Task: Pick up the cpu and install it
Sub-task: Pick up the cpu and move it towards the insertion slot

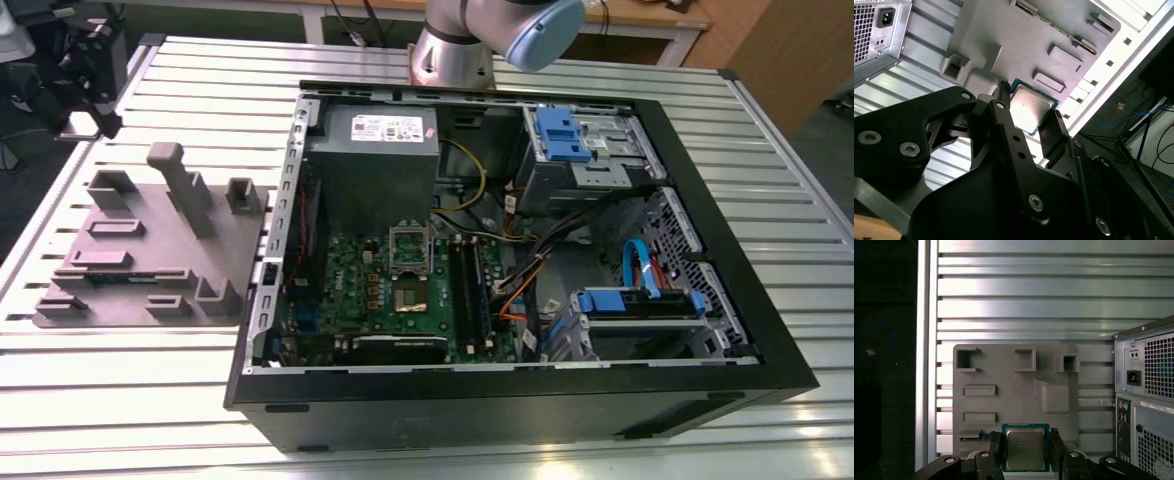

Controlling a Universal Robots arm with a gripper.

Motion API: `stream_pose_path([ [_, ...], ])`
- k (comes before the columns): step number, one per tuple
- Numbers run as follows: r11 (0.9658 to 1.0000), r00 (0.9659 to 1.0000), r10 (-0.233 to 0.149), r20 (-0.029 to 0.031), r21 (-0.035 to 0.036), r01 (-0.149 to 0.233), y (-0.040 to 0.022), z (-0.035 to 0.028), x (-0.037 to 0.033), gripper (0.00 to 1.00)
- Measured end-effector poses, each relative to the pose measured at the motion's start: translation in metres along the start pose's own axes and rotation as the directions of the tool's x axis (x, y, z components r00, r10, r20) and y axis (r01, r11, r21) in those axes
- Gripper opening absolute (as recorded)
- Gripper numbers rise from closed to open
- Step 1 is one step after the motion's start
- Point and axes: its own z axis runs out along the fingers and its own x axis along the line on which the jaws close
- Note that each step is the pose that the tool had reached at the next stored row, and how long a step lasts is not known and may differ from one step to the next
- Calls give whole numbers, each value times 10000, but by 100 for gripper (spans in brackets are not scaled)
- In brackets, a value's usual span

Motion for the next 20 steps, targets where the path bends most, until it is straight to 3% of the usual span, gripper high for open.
stream_pose_path([
  [2, 10000, 10000, 0, 0, 0, 0, 1, 0, -53, 47],
  [8, 10000, 10000, -1, 0, 0, 1, 1, 1, -91, 47],
  [20, 10000, 10000, 0, 0, 0, 0, 2, 1, -117, 47],
])
